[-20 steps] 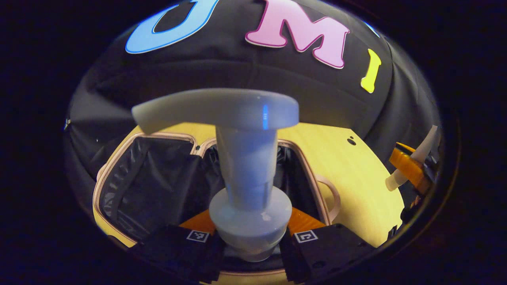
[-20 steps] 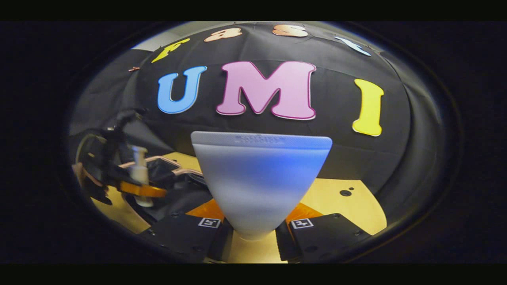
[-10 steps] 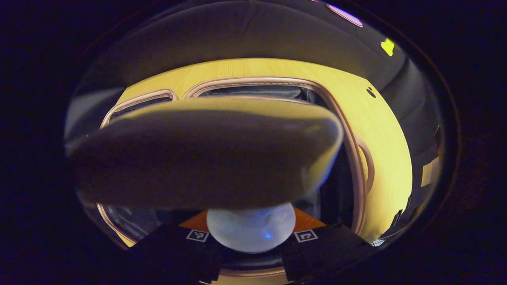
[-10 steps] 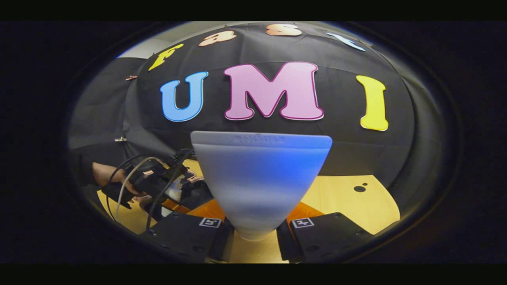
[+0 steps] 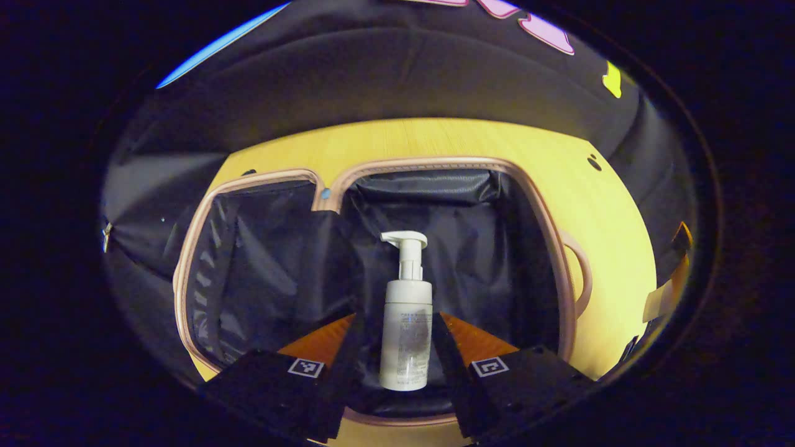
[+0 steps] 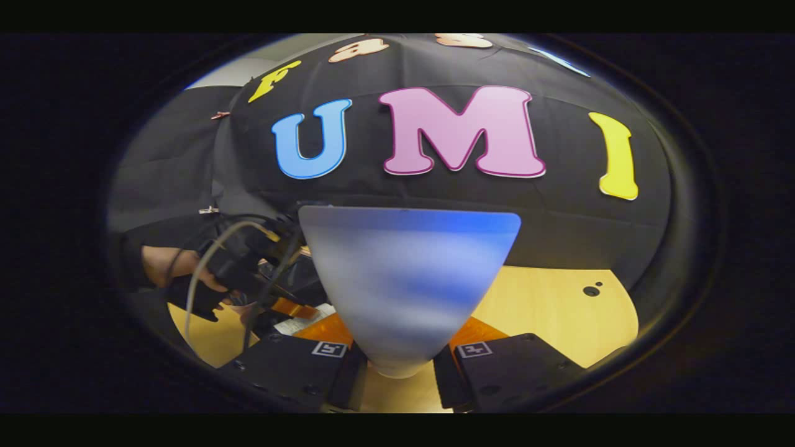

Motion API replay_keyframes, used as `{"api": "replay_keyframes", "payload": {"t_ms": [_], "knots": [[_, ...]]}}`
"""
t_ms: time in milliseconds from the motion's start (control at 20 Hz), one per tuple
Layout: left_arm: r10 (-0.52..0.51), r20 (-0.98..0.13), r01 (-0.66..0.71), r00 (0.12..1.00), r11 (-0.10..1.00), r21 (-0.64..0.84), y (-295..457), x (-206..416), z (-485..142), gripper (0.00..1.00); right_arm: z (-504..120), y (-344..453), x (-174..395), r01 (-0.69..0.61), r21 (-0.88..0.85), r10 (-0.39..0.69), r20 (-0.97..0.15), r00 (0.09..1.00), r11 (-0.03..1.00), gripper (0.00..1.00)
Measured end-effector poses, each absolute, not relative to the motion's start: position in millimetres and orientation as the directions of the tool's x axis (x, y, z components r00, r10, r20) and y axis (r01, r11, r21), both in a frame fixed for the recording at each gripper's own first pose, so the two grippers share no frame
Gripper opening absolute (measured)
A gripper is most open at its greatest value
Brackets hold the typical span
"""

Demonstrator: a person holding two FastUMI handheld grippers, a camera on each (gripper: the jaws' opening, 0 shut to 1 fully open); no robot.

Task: First open the suitcase, pack the skin care products into it, and then close the suitcase.

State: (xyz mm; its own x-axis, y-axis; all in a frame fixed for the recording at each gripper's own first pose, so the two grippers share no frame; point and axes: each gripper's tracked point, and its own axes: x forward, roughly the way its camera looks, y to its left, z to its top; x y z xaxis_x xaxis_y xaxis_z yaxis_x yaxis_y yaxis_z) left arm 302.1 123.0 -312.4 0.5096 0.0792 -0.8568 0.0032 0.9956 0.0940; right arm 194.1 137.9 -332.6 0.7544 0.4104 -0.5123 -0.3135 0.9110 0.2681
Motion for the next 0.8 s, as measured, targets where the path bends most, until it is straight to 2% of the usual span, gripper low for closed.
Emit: {"api": "replay_keyframes", "payload": {"t_ms": [150, 250, 450, 600, 800], "knots": [[0.166, -0.733, -0.076, 0.66, 0.985, 0.154, 154.9, 279.7, -253.4, 0.71, -337.9, 165.1, 202.1, -0.298, 0.297, 0.416, -0.527, 0.741, 0.907, 0.49], [0.211, -0.659, -0.113, 0.722, 0.976, 0.188, 175.3, 255.1, -218.2, 0.71, -350.8, 187.8, 200.3, -0.29, 0.313, 0.422, -0.564, 0.71, 0.905, 0.49], [0.281, -0.605, -0.098, 0.745, 0.944, 0.316, 217.3, 209.3, -184.3, 0.71, -404.4, 238.4, 185.2, -0.247, 0.364, 0.437, -0.679, 0.589, 0.898, 0.49], [0.281, -0.611, -0.115, 0.74, 0.948, 0.296, 226.3, 178.0, -172.1, 0.71, -428.5, 258.6, 178.0, -0.138, 0.402, 0.414, -0.761, 0.5, 0.905, 0.49], [0.281, -0.602, -0.123, 0.747, 0.949, 0.291, 242.0, 144.8, -151.7, 0.72, -465.7, 267.2, 164.1, -0.077, 0.315, 0.322, -0.88, 0.35, 0.946, 0.49]]}}
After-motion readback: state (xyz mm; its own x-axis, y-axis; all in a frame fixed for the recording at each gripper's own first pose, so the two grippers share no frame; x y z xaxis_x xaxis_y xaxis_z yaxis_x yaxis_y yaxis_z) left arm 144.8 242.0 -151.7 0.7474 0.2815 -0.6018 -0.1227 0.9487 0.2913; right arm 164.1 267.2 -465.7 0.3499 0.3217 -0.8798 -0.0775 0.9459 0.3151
